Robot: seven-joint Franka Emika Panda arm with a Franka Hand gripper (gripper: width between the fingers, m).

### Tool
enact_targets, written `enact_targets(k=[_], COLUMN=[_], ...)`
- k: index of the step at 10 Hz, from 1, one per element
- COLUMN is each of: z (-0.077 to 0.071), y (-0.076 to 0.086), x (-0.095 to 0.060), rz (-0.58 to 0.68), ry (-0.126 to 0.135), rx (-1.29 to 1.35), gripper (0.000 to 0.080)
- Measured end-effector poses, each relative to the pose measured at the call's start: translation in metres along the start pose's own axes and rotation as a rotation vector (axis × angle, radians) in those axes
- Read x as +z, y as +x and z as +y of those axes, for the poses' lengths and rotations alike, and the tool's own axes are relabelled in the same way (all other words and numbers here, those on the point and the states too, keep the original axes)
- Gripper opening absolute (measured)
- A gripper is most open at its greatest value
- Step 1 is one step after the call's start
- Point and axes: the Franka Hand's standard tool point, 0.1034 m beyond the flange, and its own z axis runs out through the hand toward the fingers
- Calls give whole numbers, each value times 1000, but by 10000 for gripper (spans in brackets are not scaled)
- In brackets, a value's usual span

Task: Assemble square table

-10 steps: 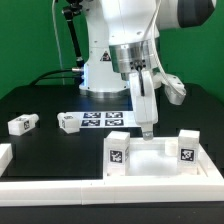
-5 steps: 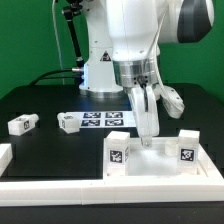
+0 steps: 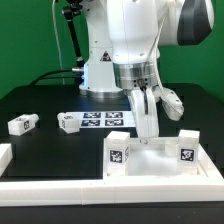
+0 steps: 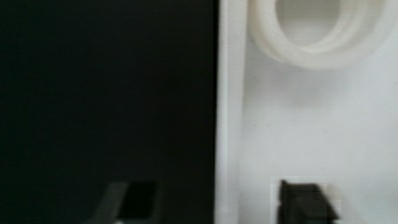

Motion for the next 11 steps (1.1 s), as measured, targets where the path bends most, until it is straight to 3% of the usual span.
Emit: enact_targets(k=[1,2,11], z=[0,0,0], y=[0,0,1], x=[0,0,0], rz=[0,0,1], ry=[0,0,1], rx=[0,0,-1], gripper=[192,70,55])
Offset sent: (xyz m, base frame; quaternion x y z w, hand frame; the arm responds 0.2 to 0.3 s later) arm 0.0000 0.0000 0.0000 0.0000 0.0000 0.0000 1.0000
